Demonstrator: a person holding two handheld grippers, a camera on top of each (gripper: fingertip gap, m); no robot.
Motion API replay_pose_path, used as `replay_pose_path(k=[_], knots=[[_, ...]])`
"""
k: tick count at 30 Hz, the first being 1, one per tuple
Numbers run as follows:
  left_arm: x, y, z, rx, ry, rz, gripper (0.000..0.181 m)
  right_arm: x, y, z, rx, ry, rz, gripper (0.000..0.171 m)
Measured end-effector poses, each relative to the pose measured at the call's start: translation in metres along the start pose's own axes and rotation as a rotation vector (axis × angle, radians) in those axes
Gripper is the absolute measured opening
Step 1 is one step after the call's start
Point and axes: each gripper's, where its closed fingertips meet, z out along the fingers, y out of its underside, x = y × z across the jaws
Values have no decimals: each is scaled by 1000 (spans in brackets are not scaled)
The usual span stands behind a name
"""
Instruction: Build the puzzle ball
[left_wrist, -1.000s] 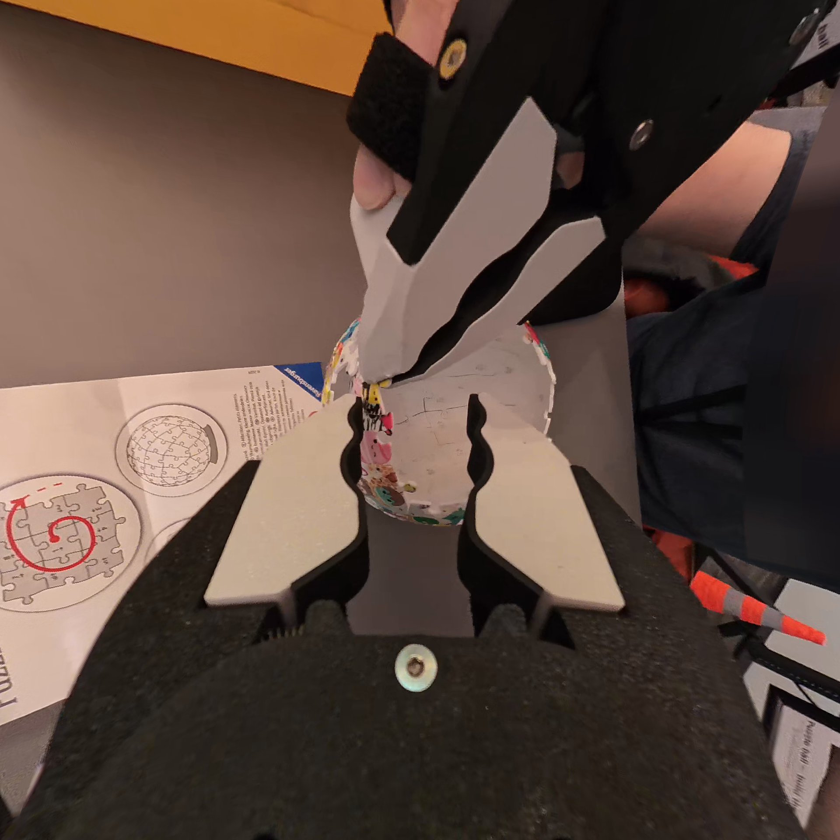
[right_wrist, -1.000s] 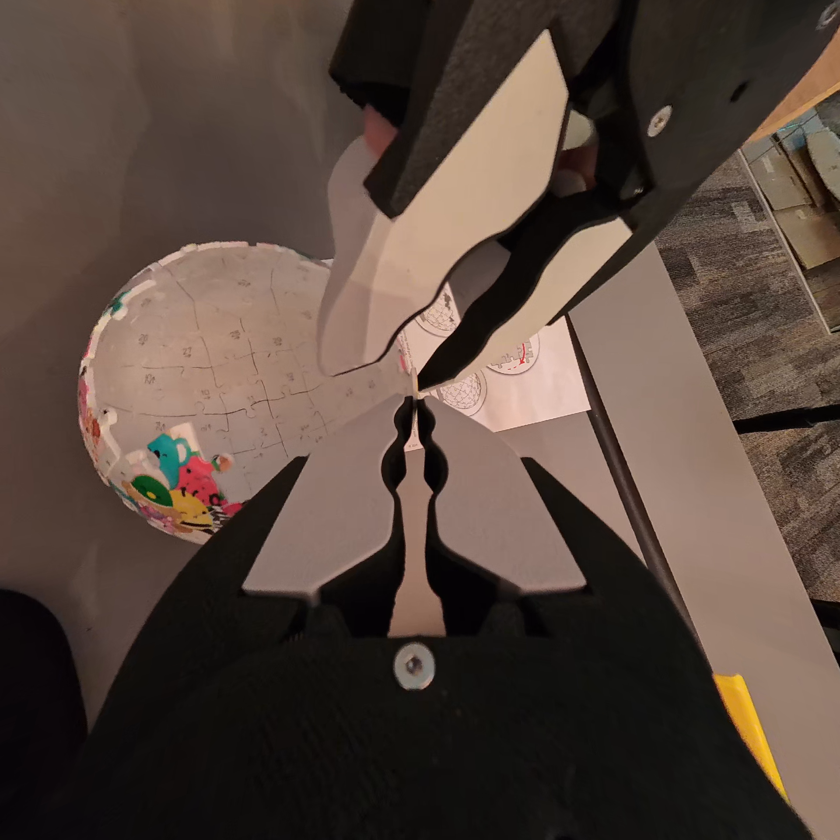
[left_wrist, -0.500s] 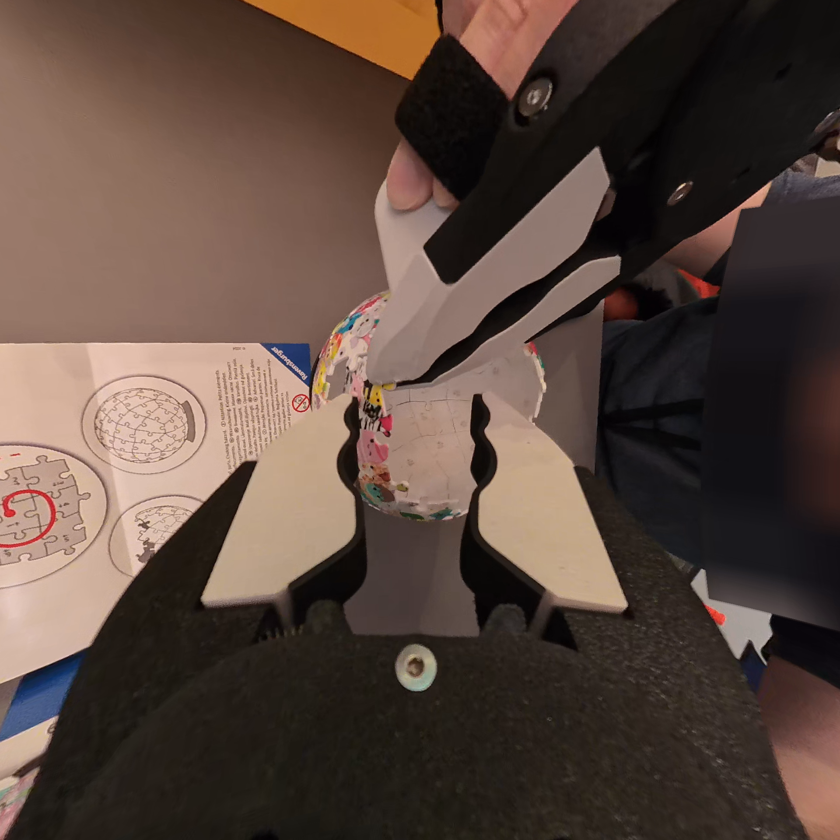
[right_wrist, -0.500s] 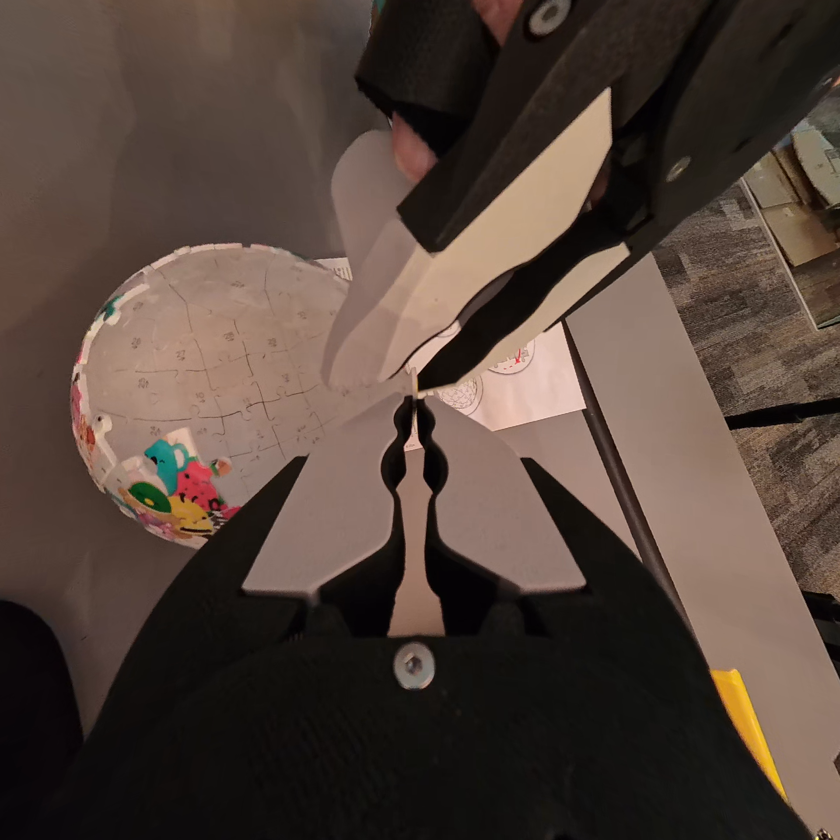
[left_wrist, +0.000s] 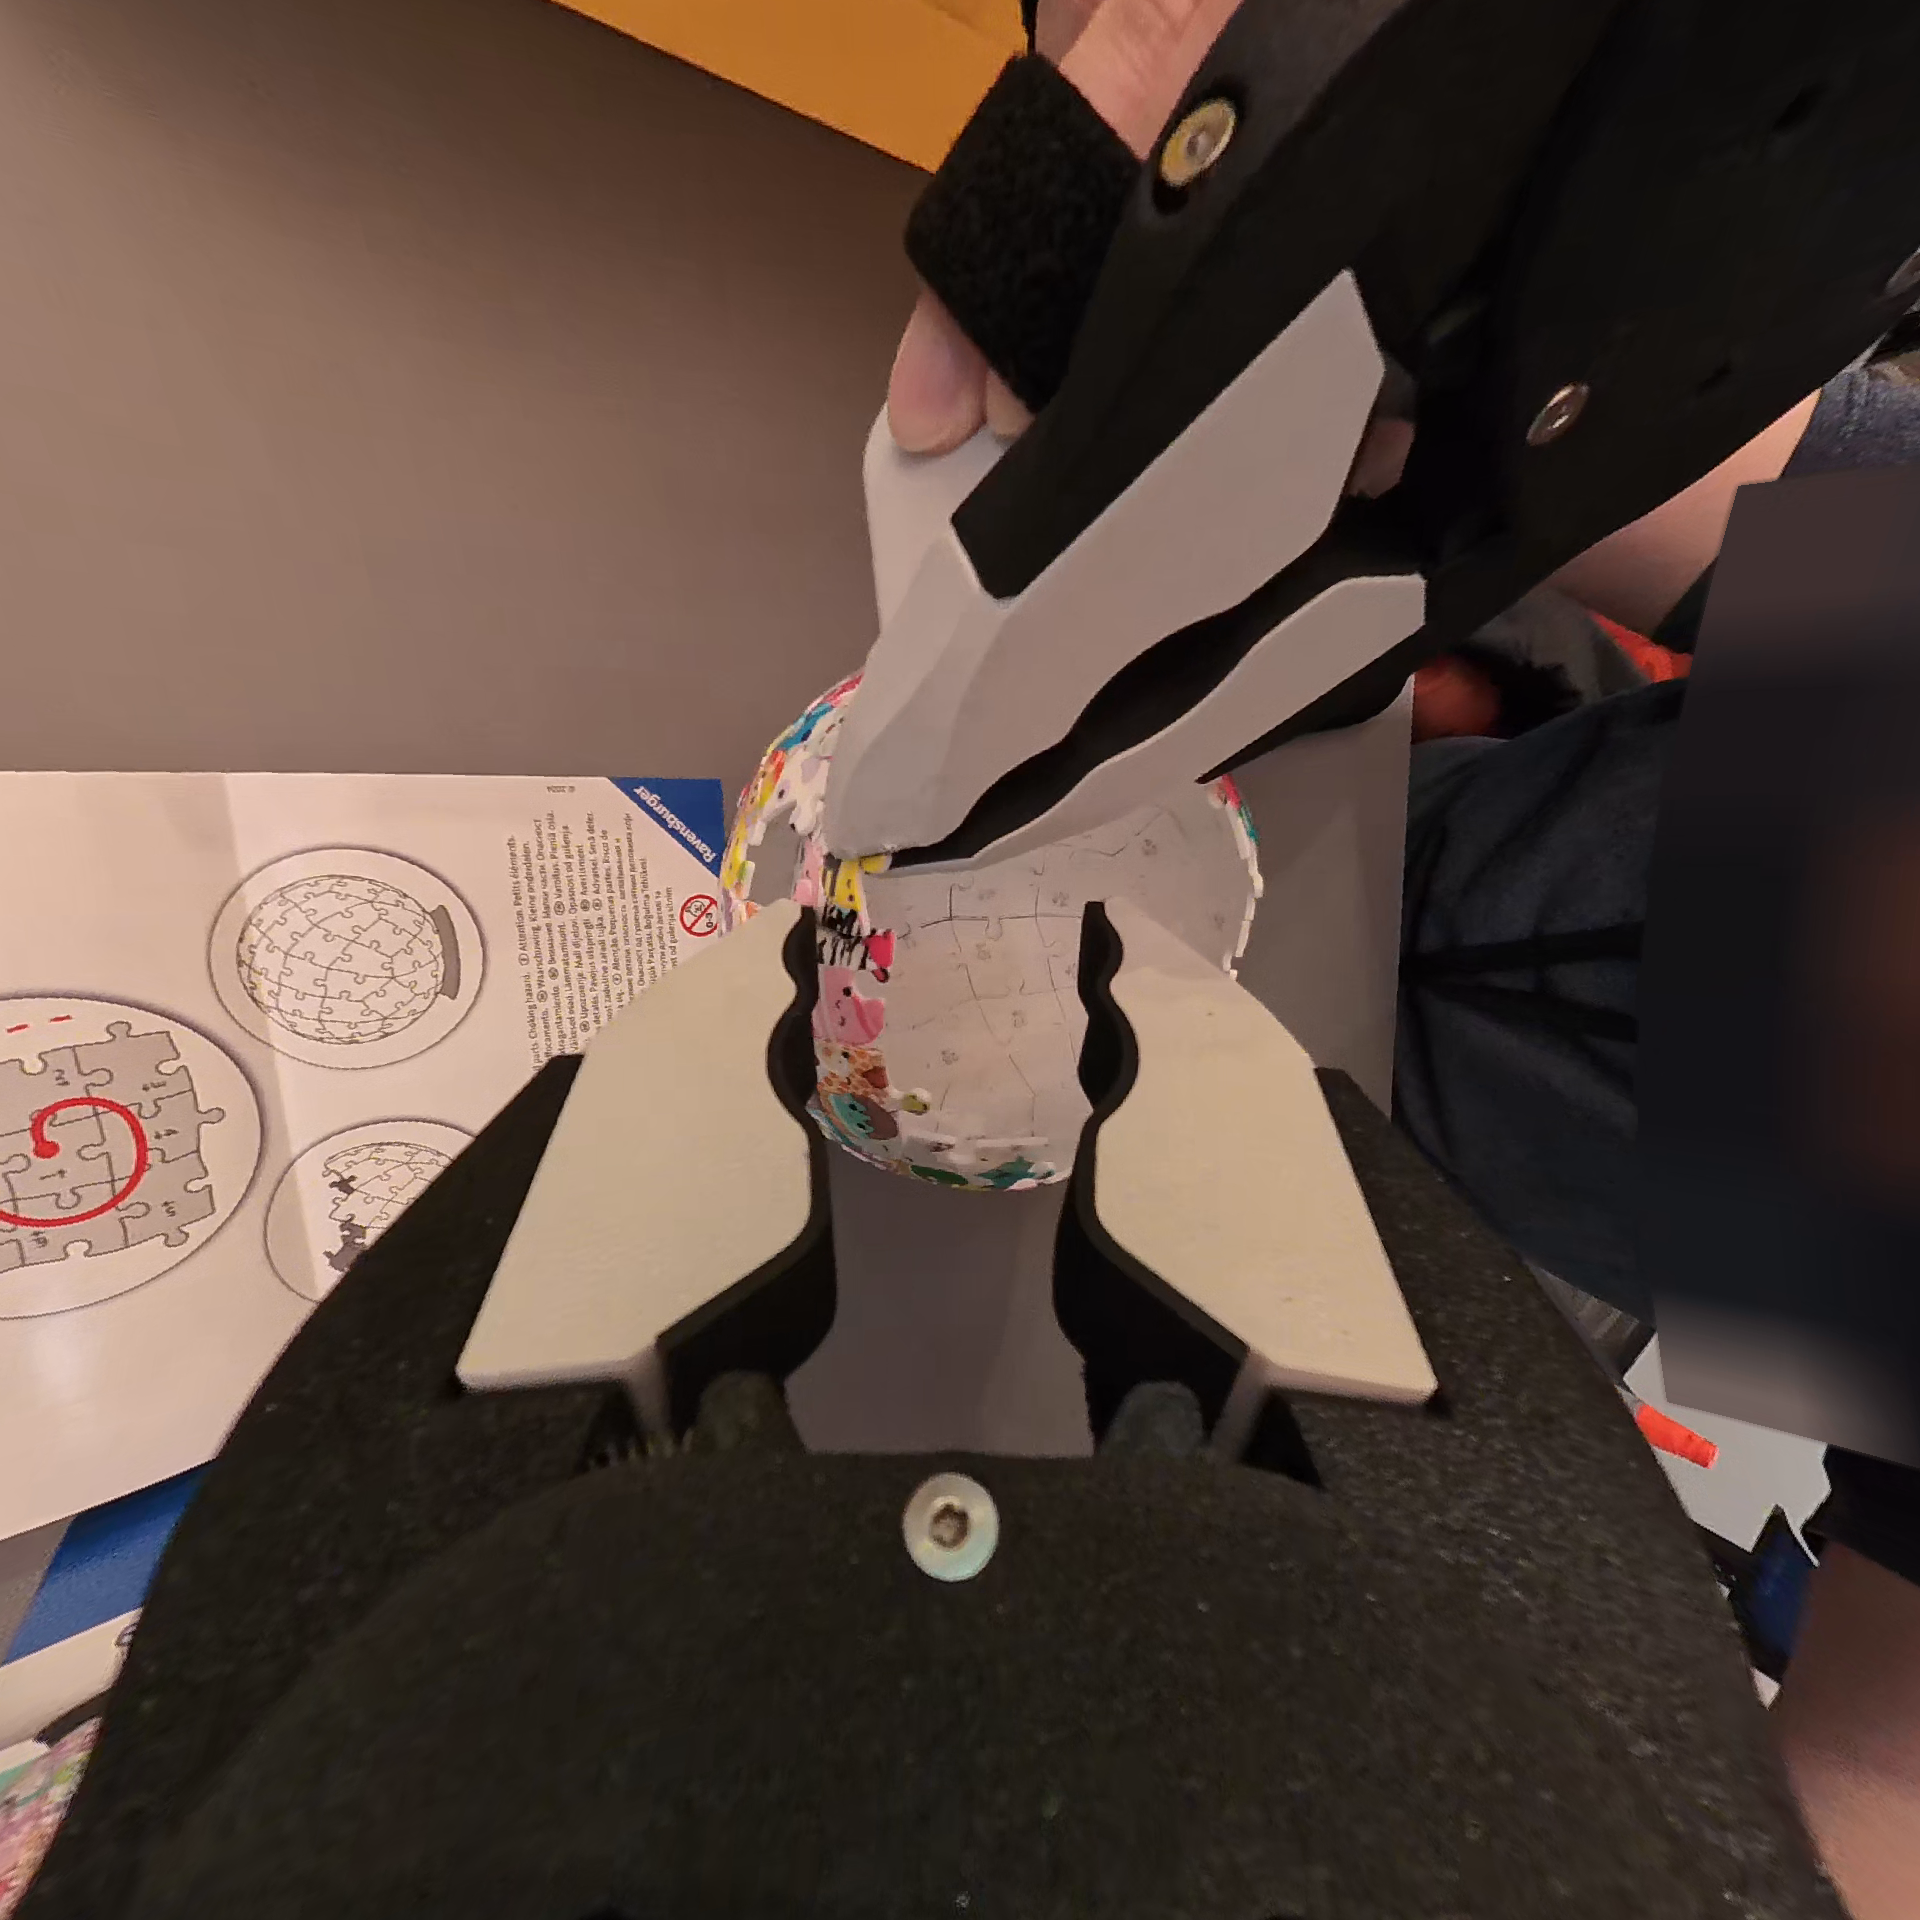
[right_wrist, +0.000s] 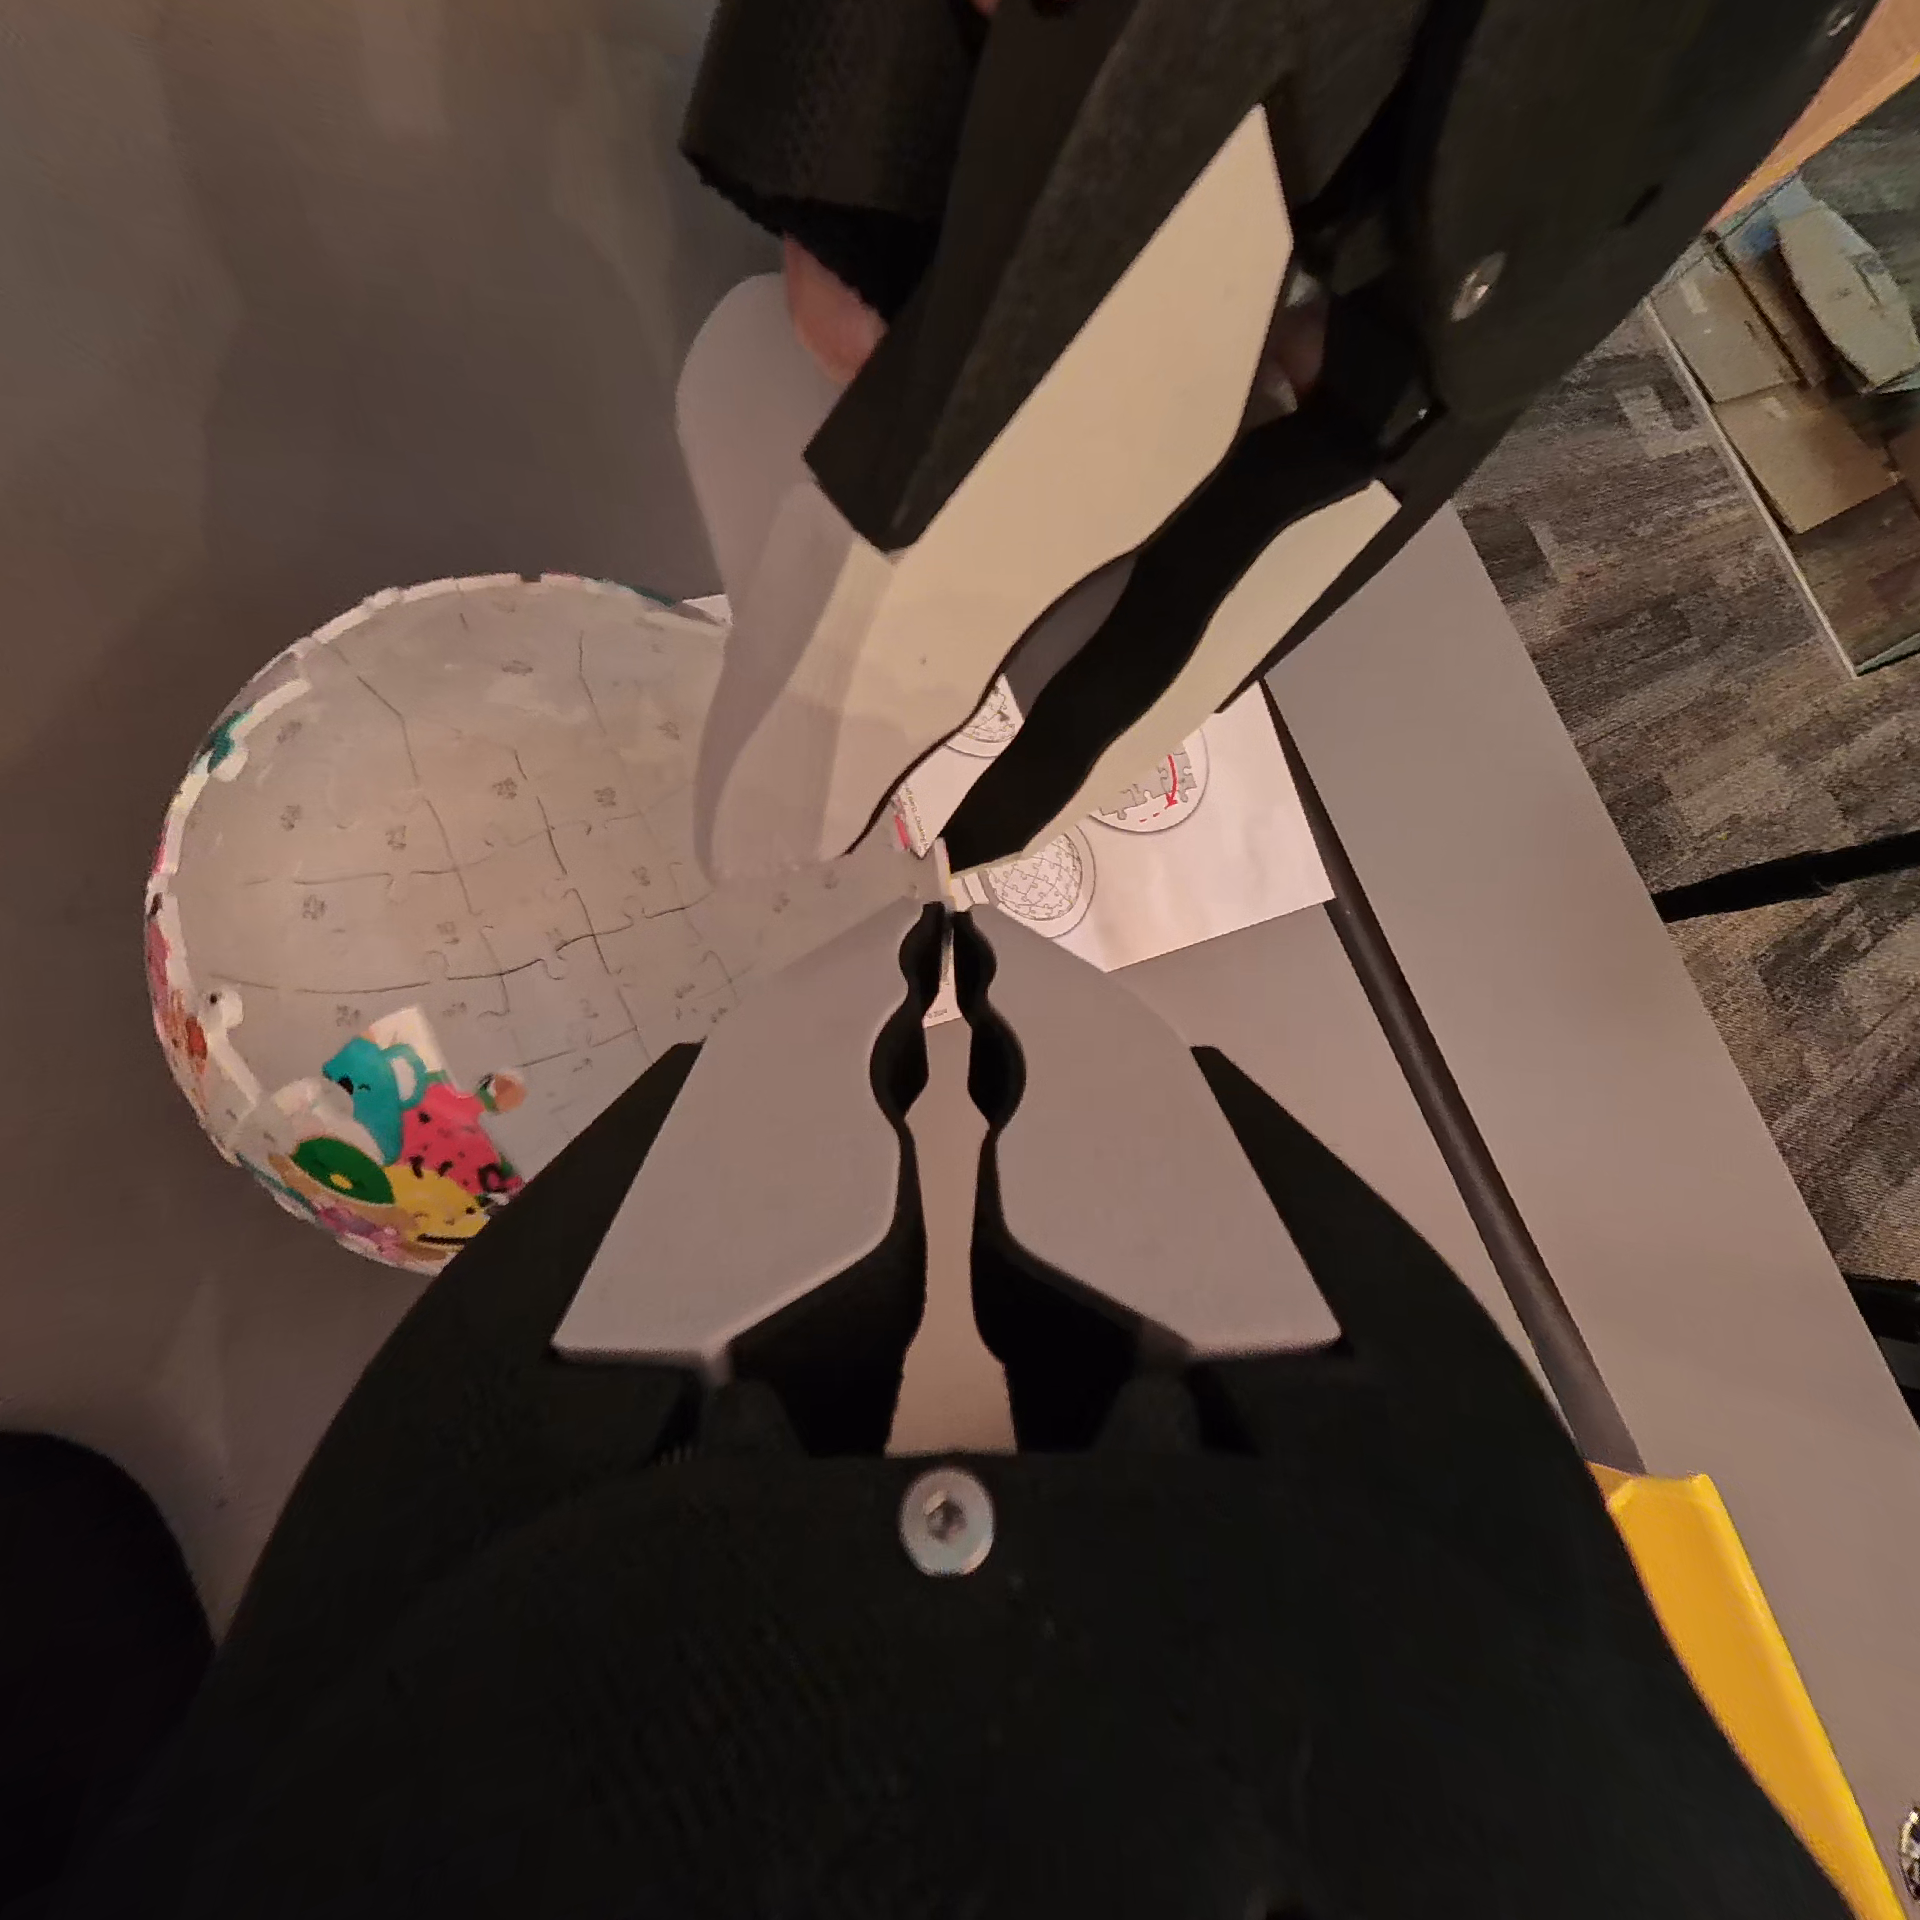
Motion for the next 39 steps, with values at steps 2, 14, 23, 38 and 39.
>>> replay_pose_path(k=[2, 14, 23, 38, 39], knots=[[0, 0, 0, 5, 1, 0, 48, 0, 0, 0, 3, -5, 3, 3], [6, -30, -30, 214, -242, 202, 54, -2, 0, -2, 23, -34, -23, 3], [18, -22, -59, 289, -343, 179, 55, -3, -1, -6, 36, -36, -30, 3], [28, -17, -155, 93, -1352, 545, 51, -3, -15, -20, 115, -52, -5, 3], [33, -17, -164, 82, -1402, 547, 55, -3, -16, -21, 122, -51, -8, 3]])
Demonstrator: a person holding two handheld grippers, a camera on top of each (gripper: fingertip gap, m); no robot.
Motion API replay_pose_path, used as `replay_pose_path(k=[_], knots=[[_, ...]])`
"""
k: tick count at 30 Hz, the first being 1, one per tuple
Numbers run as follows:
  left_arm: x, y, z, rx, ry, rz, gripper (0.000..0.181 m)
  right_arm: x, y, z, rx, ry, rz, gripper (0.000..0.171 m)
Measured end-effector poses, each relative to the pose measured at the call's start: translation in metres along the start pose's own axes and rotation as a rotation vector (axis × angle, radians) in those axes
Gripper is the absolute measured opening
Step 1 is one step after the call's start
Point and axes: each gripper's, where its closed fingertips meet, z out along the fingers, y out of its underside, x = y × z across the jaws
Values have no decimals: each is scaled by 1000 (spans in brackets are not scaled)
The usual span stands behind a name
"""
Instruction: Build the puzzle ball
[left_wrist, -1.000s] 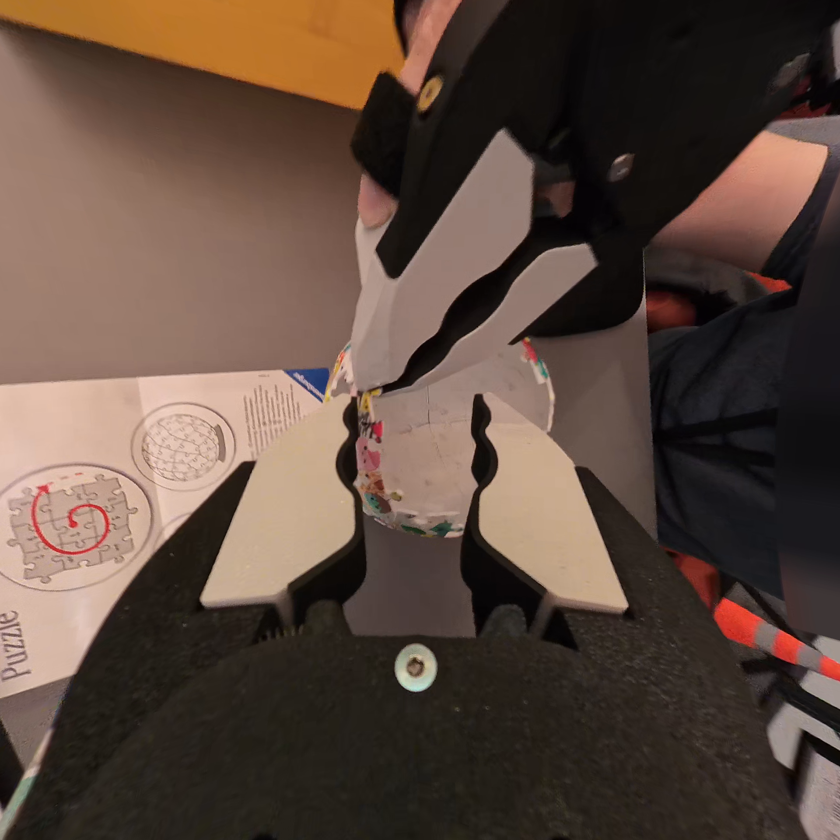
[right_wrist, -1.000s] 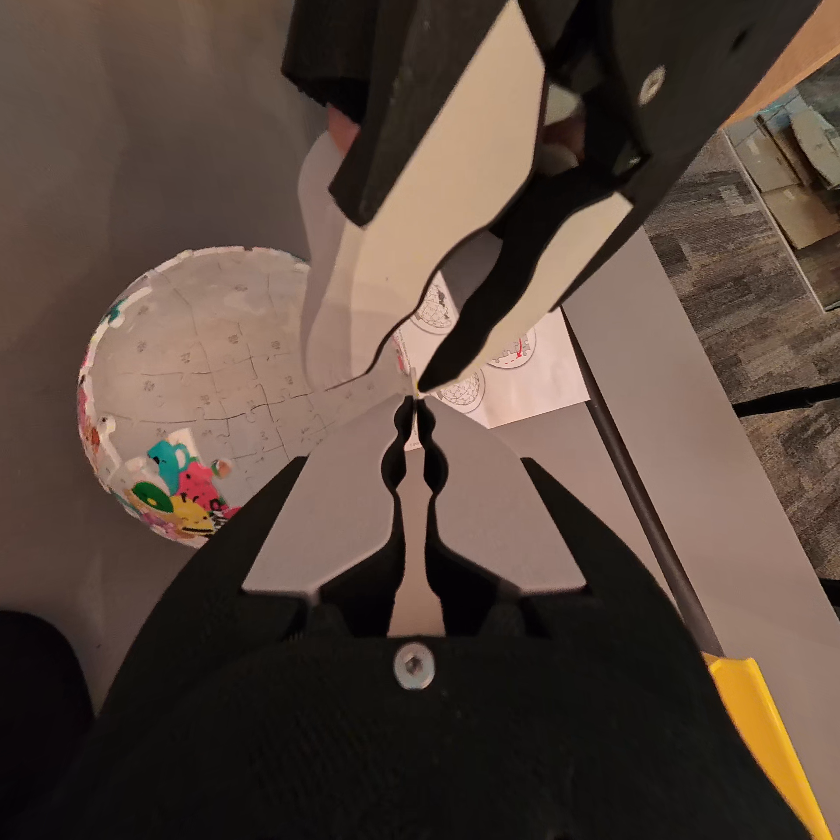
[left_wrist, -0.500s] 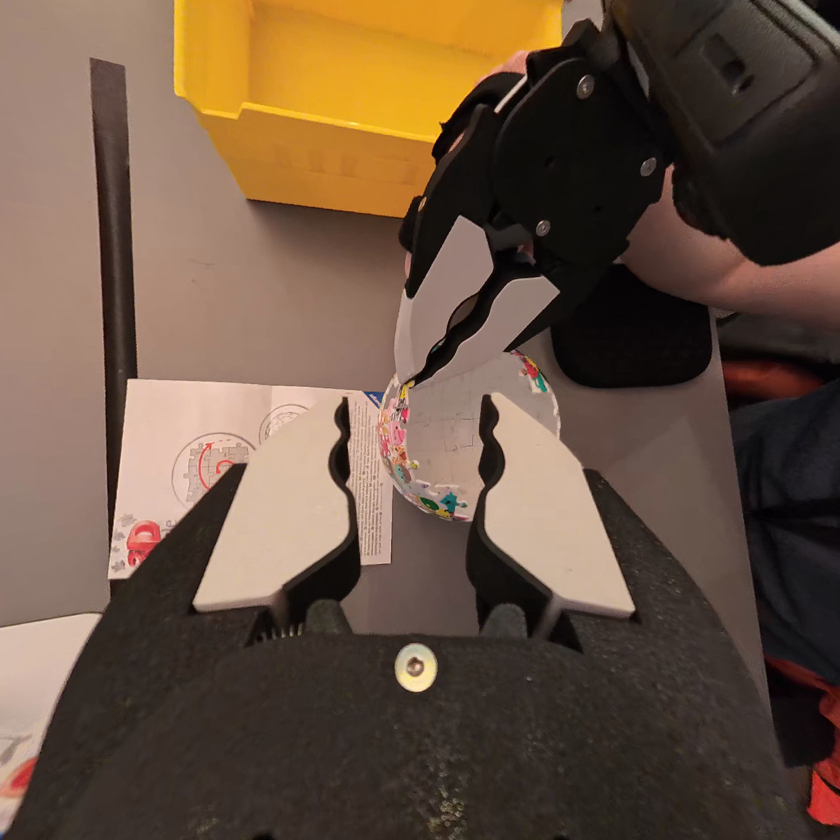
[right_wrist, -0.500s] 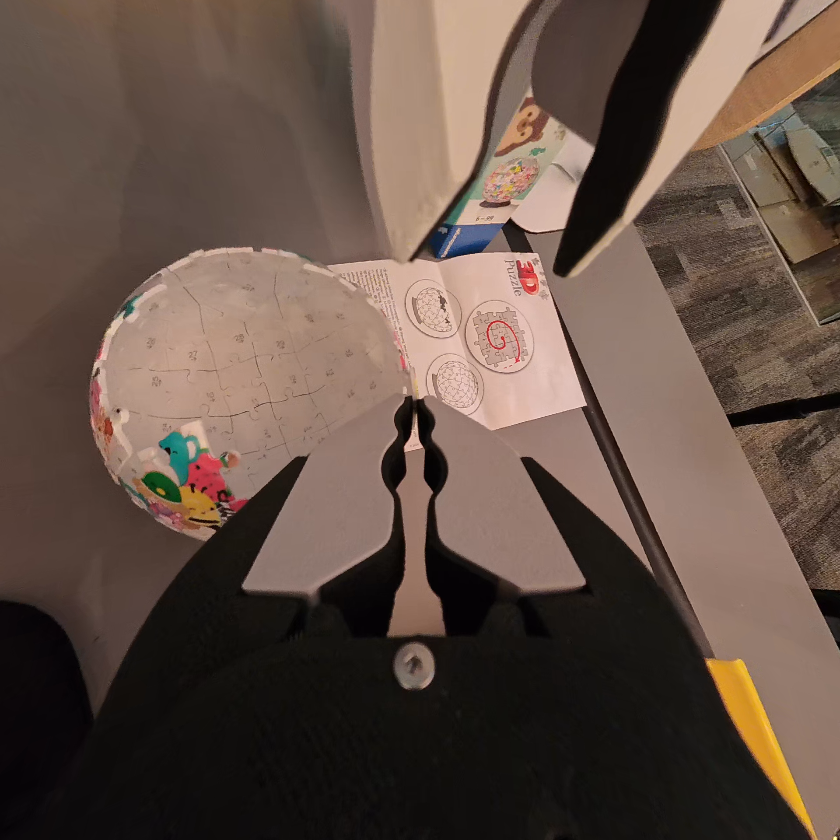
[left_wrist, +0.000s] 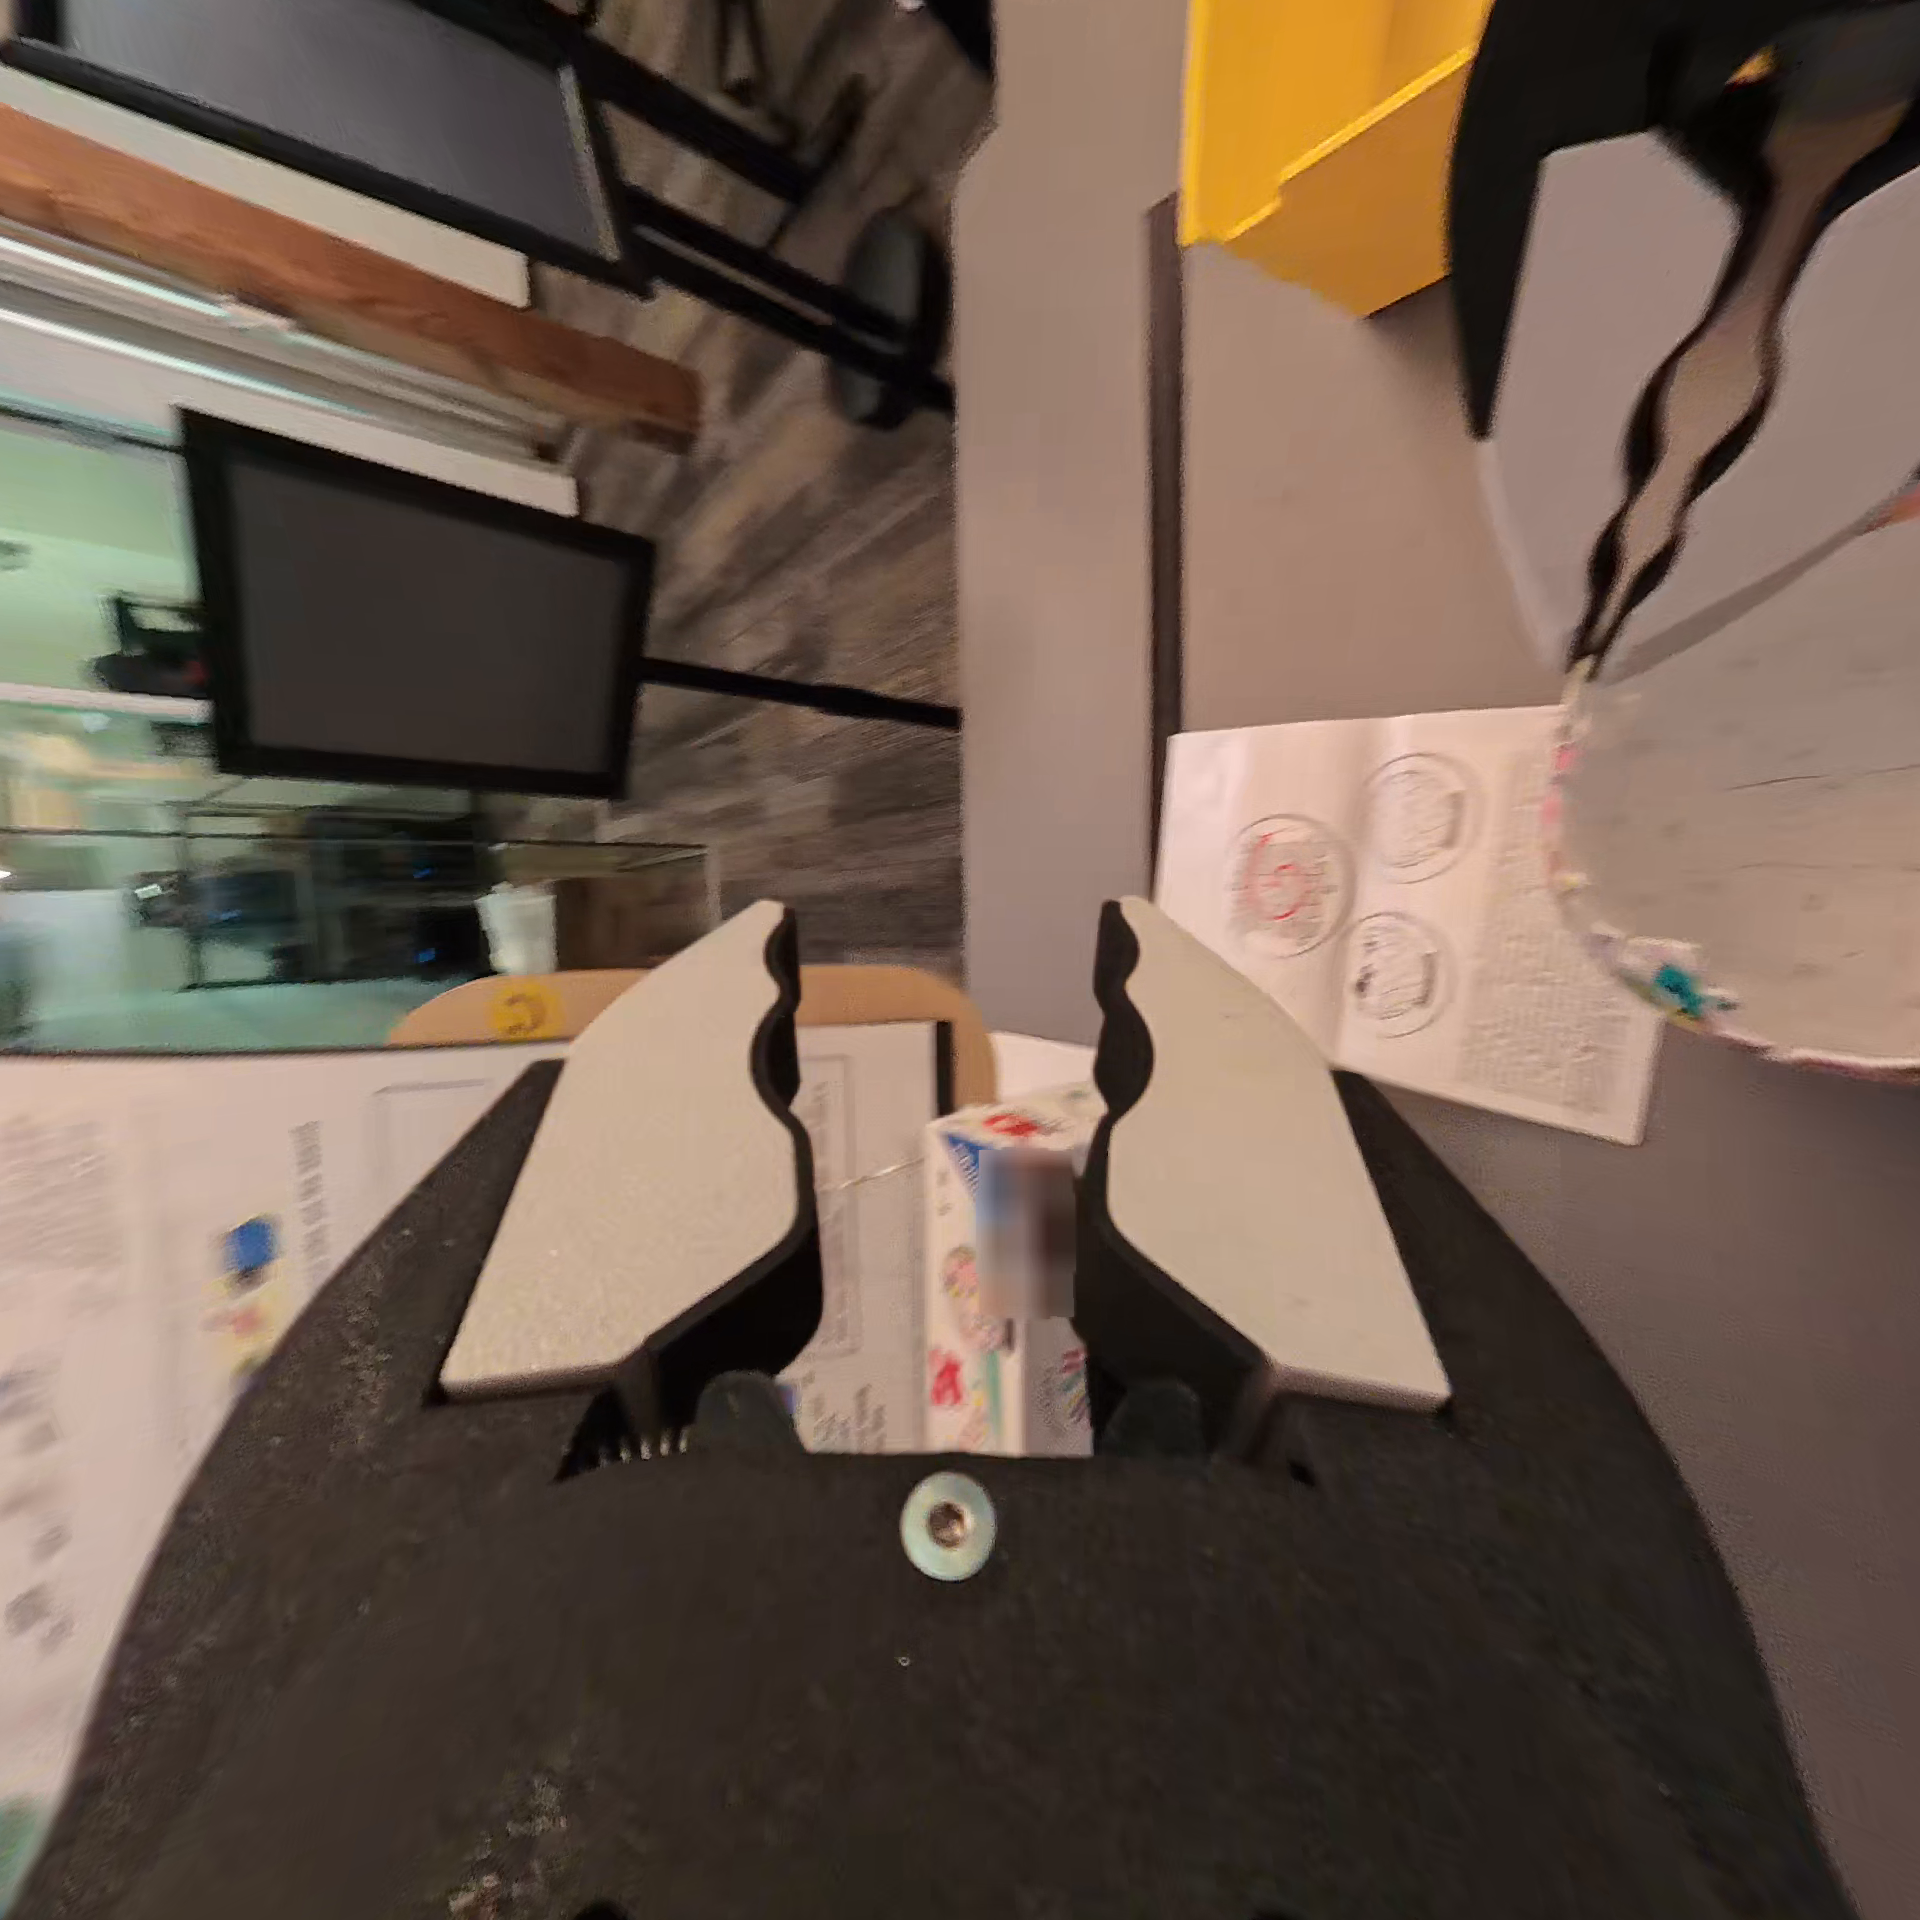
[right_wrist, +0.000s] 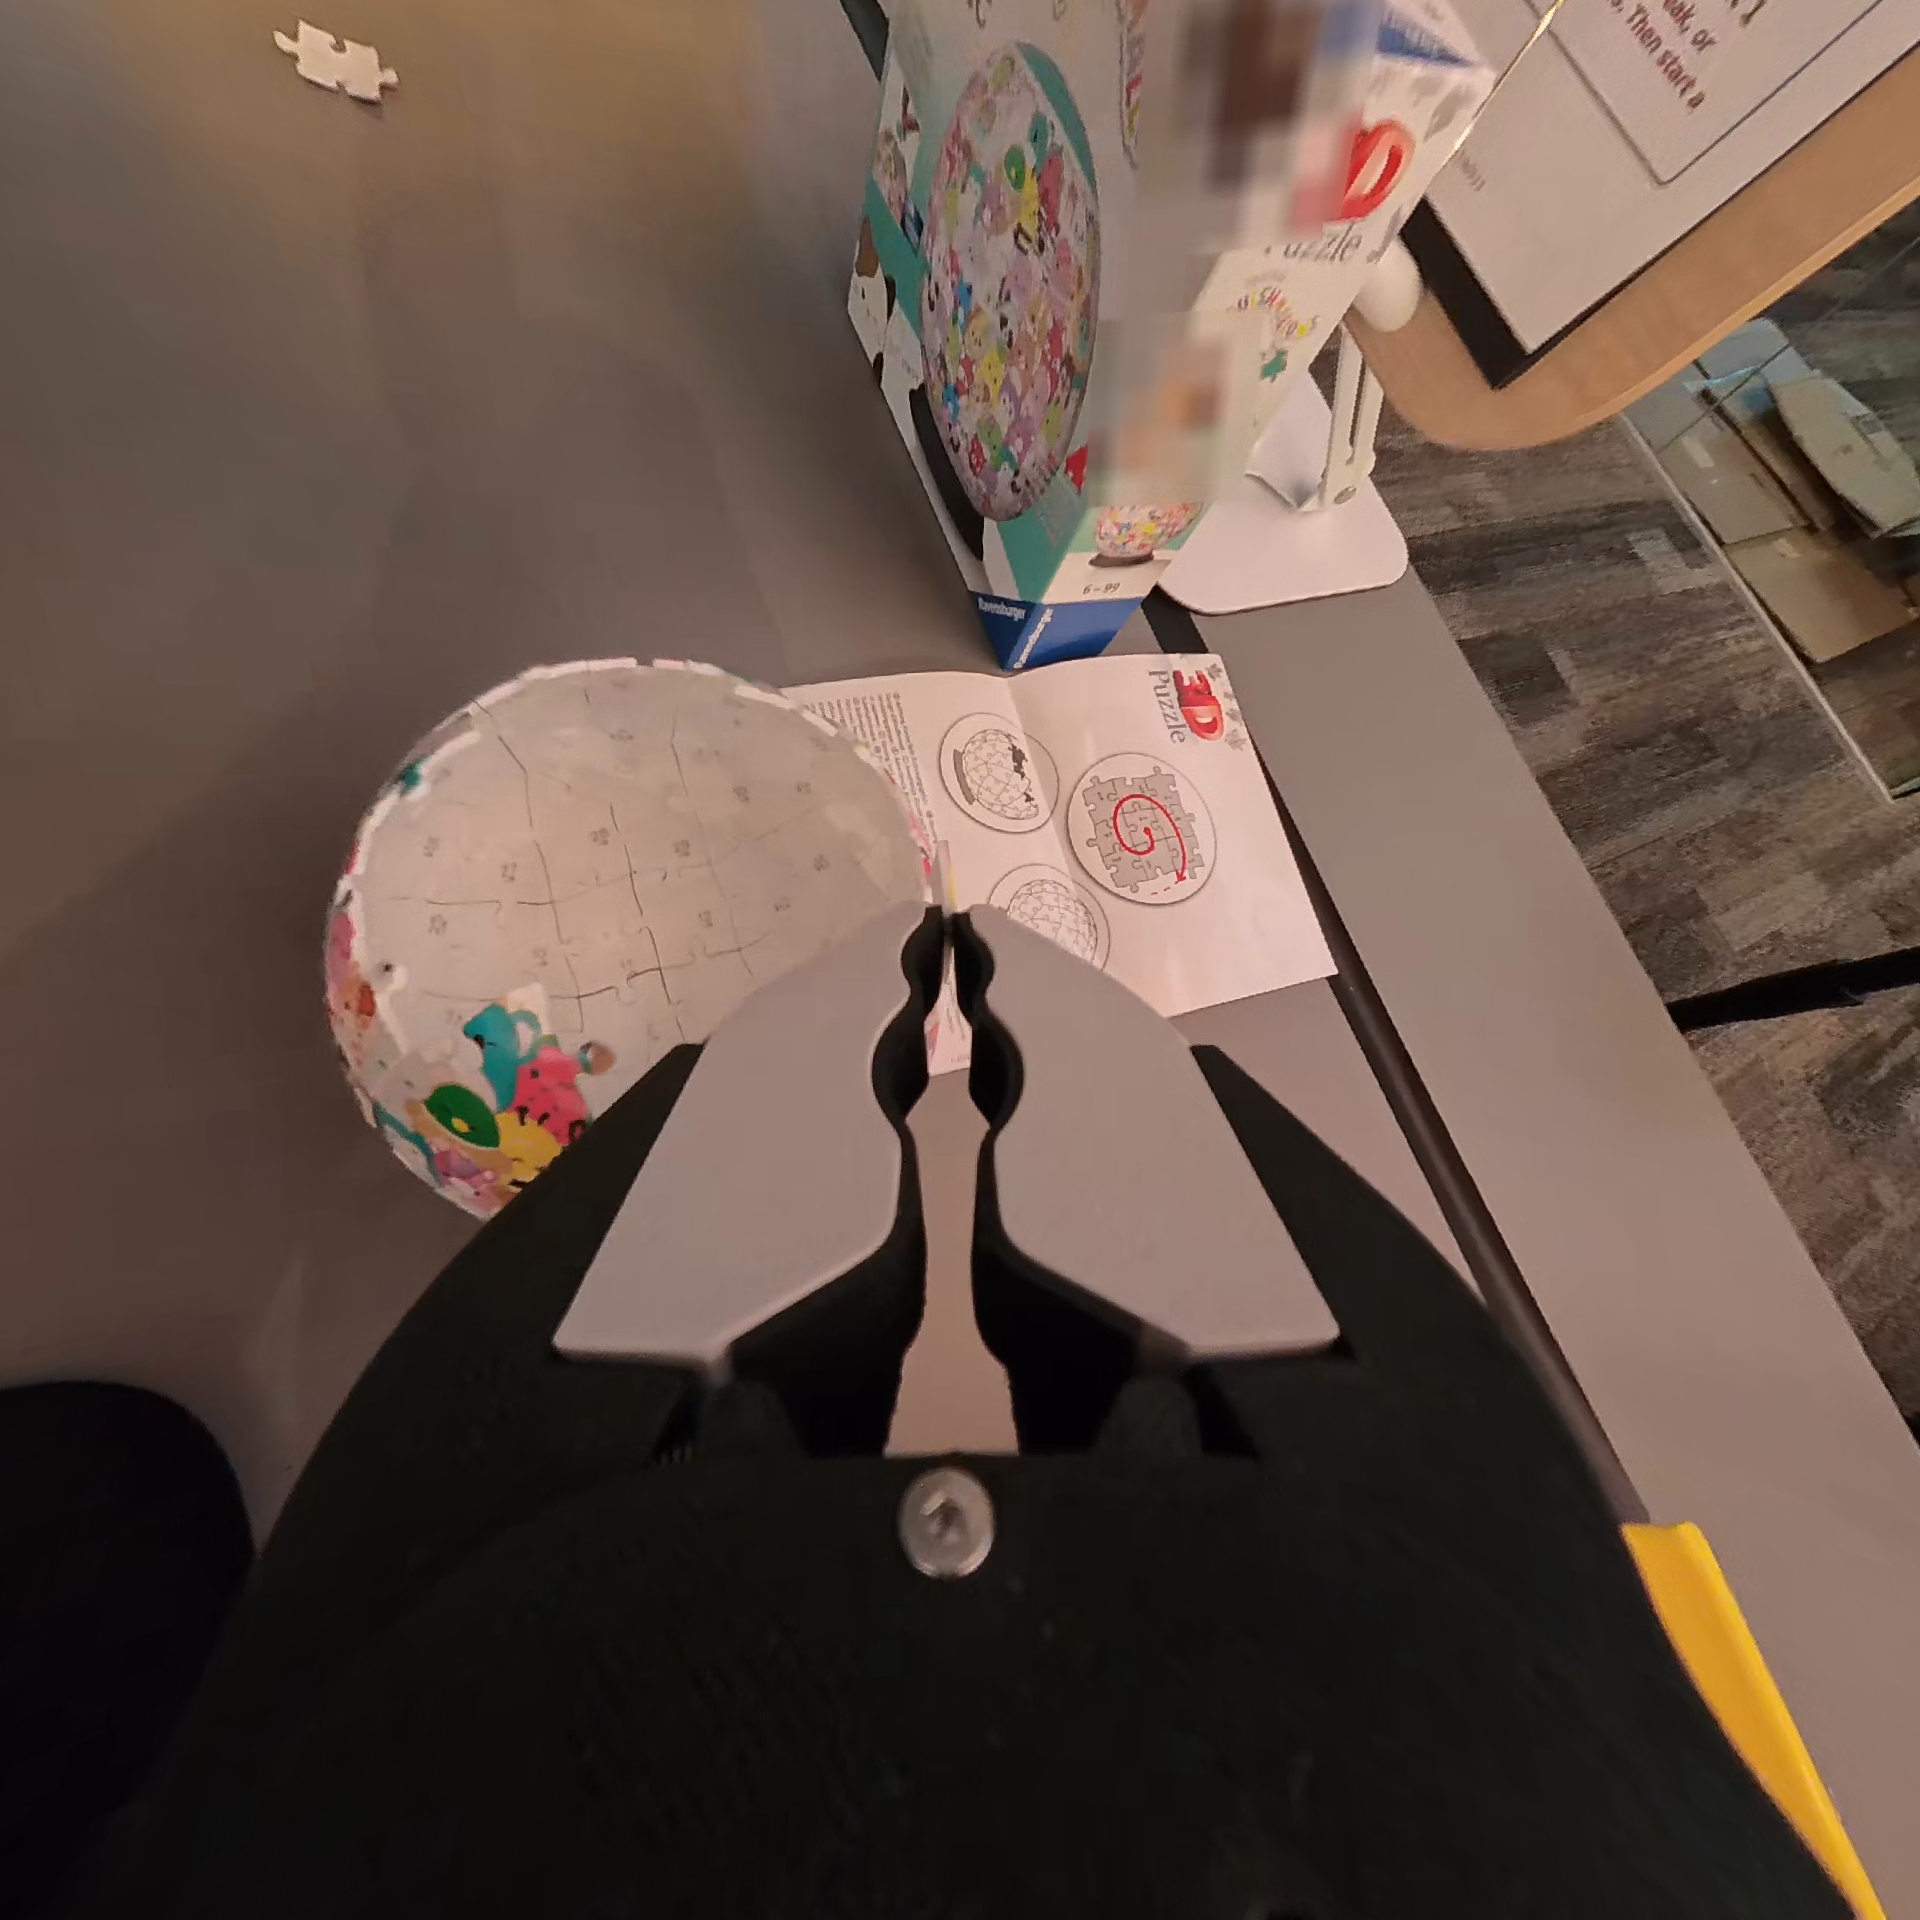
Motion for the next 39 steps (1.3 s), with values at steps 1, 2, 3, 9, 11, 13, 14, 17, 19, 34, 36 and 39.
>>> replay_pose_path(k=[1, 2, 3, 9, 11, 13, 14, 17, 19, 34, 36, 39], knots=[[-9, 2, -6, -26, -50, 21, 59, -1, -2, -1, 8, -3, 1, 3], [-19, 6, -12, -61, -116, 61, 59, -1, -3, -2, 16, -3, 3, 3], [-27, 10, -17, -93, -177, 113, 60, -1, -5, -3, 20, -1, 2, 3], [-35, 21, -35, -177, -284, 238, 60, -1, -7, -6, 22, 2, 2, 3], [-29, 24, -32, -181, -228, 187, 60, -2, -6, -5, 17, 1, 0, 3], [-18, 26, -26, -152, -120, 71, 59, -2, -7, -5, 18, 9, -8, 3], [-9, 25, -22, -119, -25, -28, 57, -2, -7, -5, 21, 10, -8, 3], [33, 13, -13, -5, 365, -335, 57, -2, -8, -7, 44, -8, 12, 3], [55, 3, -9, 56, 596, -471, 63, -3, -8, -6, 50, -21, 20, 3], [120, -42, 29, 272, 1278, -750, 66, -1, 9, 4, -18, -43, 49, 3], [124, -42, 36, 282, 1311, -766, 66, 0, 13, 7, -26, -38, 57, 3], [127, -43, 42, 301, 1349, -777, 66, -1, 13, 8, -17, -42, 65, 3]])
